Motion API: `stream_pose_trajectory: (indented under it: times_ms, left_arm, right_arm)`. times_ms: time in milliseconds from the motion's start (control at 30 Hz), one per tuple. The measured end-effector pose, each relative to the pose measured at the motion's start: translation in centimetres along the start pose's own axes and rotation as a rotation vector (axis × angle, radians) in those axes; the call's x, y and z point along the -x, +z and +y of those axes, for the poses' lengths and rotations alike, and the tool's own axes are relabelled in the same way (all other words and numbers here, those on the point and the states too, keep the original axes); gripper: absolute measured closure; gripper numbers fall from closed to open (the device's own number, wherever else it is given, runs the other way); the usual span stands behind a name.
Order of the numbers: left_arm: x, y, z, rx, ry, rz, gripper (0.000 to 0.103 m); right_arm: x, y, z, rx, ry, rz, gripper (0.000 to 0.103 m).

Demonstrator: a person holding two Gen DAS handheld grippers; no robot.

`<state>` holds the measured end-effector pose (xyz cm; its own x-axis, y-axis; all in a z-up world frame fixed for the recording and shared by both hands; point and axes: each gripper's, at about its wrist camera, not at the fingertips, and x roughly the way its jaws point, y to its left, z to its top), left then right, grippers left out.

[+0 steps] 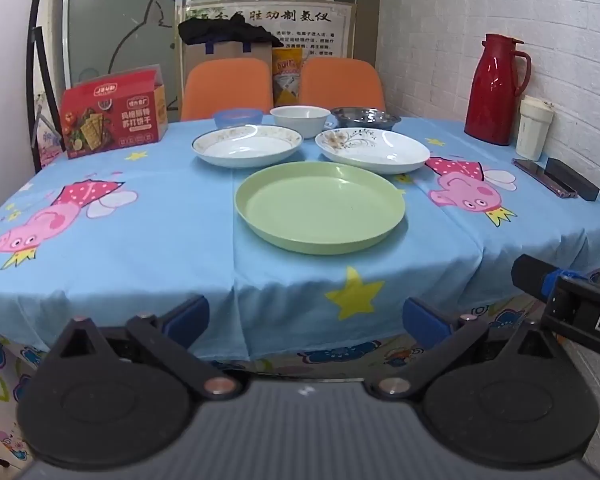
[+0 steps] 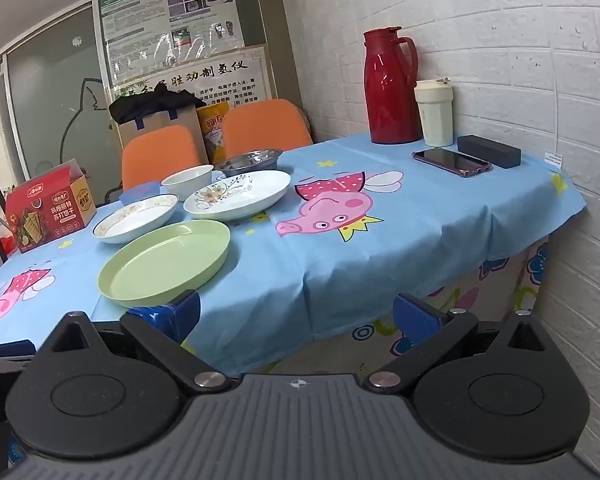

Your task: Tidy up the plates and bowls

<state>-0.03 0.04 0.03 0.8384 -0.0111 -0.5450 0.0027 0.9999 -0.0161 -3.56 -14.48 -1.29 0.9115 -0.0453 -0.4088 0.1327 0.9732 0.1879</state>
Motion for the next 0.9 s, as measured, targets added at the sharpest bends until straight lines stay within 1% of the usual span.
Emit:
stream_pose_trajectory:
  times_ms: [167,233,400,600,900]
  left_arm:
    - [0.34,-0.11,-0.20,-0.003,0.009,-0.010,0.000]
    - [0.25,0.07,-0.92,-0.014,0.010,0.005,0.000]
    - [-0.02,0.18,-0.74,-0.007,-0.003,0.017,0.000]
    - [-0.25,0.19,-0.17,0.007,-0.025,0.009,0.000]
    - [-0.42,0.06,0.01,0.014,-0.035,0.019,0.000]
  right_arm:
    - [0.59,0.07,0.17,0.030,-0.006,-0.023,0.012]
    - [0.40,-0.07,0.01,0.026,-0.005,-0.025,0.012]
    - [0.55,0.00,-0.35,0.023,-0.004,-0.036,0.012]
    - [0.68,0.16,-0.53,0.020,-0.014,-0.041,0.012]
    - [0.57,0.03,-0.54,0.014,-0.009,-0.038,0.012]
